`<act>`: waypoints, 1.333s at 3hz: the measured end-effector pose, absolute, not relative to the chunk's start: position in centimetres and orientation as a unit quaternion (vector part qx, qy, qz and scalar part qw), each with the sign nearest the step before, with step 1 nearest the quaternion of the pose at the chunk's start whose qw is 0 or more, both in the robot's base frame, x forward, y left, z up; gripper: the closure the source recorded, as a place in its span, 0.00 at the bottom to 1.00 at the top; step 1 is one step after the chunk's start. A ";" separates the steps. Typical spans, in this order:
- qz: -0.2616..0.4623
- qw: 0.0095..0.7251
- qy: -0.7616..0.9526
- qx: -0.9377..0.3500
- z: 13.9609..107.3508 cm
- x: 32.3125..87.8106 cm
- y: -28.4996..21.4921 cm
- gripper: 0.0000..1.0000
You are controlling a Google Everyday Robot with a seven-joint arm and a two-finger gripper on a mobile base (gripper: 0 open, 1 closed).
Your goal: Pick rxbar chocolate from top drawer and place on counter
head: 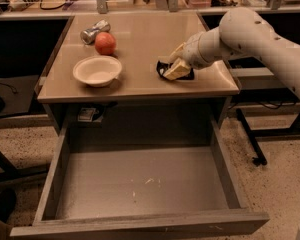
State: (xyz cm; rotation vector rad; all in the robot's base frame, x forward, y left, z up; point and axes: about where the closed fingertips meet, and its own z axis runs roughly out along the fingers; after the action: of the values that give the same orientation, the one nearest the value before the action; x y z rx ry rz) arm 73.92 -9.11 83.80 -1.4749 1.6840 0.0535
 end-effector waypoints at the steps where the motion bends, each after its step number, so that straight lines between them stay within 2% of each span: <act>1: 0.022 0.436 0.677 -0.593 83.8 73.9 -9.1 0.57; 3: 0.022 0.436 0.677 -0.593 83.8 73.9 -9.1 0.11; 4: 0.022 0.436 0.677 -0.593 83.8 73.9 -9.1 0.00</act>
Offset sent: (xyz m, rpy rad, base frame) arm 0.0000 0.0000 0.0000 0.0000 0.0000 0.0000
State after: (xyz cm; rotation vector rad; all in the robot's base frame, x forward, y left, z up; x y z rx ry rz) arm 73.92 -9.10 83.79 -1.4751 1.6840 0.0538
